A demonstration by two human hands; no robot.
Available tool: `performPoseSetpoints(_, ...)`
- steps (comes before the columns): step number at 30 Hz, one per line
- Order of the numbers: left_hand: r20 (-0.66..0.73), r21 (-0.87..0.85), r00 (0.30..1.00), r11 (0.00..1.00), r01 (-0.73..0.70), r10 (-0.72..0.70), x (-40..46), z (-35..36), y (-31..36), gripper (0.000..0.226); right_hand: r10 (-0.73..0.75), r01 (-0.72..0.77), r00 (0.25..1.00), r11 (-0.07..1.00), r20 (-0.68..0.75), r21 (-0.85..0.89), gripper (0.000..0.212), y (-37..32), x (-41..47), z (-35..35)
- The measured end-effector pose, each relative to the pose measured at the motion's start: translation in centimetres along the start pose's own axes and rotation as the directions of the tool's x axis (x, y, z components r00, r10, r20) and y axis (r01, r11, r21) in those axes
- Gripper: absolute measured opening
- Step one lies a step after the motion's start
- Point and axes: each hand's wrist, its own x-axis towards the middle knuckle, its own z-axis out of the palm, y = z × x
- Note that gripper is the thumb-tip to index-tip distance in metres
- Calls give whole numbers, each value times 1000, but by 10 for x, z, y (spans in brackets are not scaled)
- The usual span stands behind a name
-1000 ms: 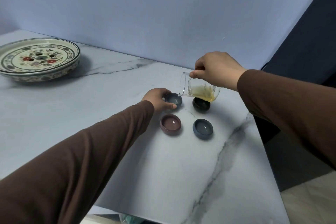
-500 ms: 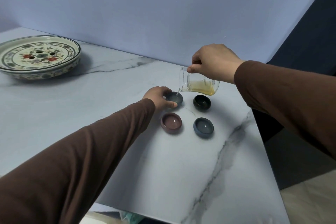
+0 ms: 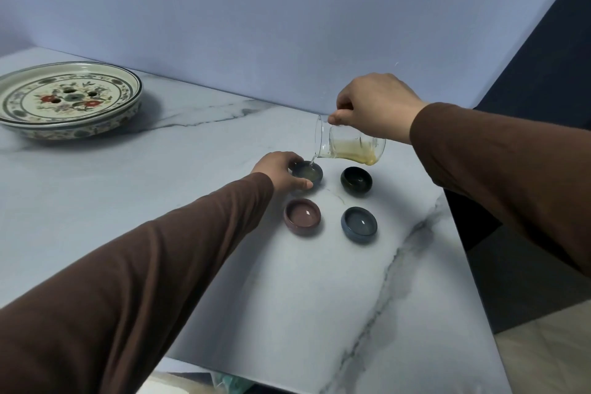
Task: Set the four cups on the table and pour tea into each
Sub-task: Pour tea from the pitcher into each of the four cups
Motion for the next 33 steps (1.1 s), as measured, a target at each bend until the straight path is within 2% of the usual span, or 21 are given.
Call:
performPoseSetpoints(6,1,15,1000,1000,5,-5,-1,-1,2,64,53,-53,999,997,1,47,36,8,-5,4)
performPoseSetpoints(10,7,35,1000,999,13,-13,-2,-1,4,64,178,-174,984,962,1,212,32,25,-17,14)
performPoseSetpoints(12,7,44,1000,999,17,-17,-2,-1,4,66,267,-255,964,907,11,336,32,34,-26,22)
performPoseSetpoints(15,24,48,999,998,28,-29,-6,-3,7,79,377,-344,924,753,61,561,33,44,-41,35)
performPoseSetpoints(18,6,5,1000,1000,24,-24,-17,-10,10,88,399,-330,913,602,84,727,33,48,-56,42)
performPoseSetpoints(20,-34,-30,999,1000,-4,3,-29,-15,10,81,393,-307,916,565,78,766,33,47,-66,43)
performPoseSetpoints(22,-72,-57,997,998,-30,25,-45,-19,8,71,376,-285,924,566,65,774,31,44,-73,41)
performPoseSetpoints(25,-46,-102,999,995,-22,18,-73,-17,3,65,324,-244,945,610,43,754,29,37,-84,37)
performPoseSetpoints(29,-13,-102,1000,995,-10,8,-105,-3,-1,74,234,-198,972,740,29,642,29,25,-95,30)
performPoseSetpoints(33,-36,-59,999,998,-29,27,-119,8,2,84,149,-127,989,887,-15,443,29,13,-101,28)
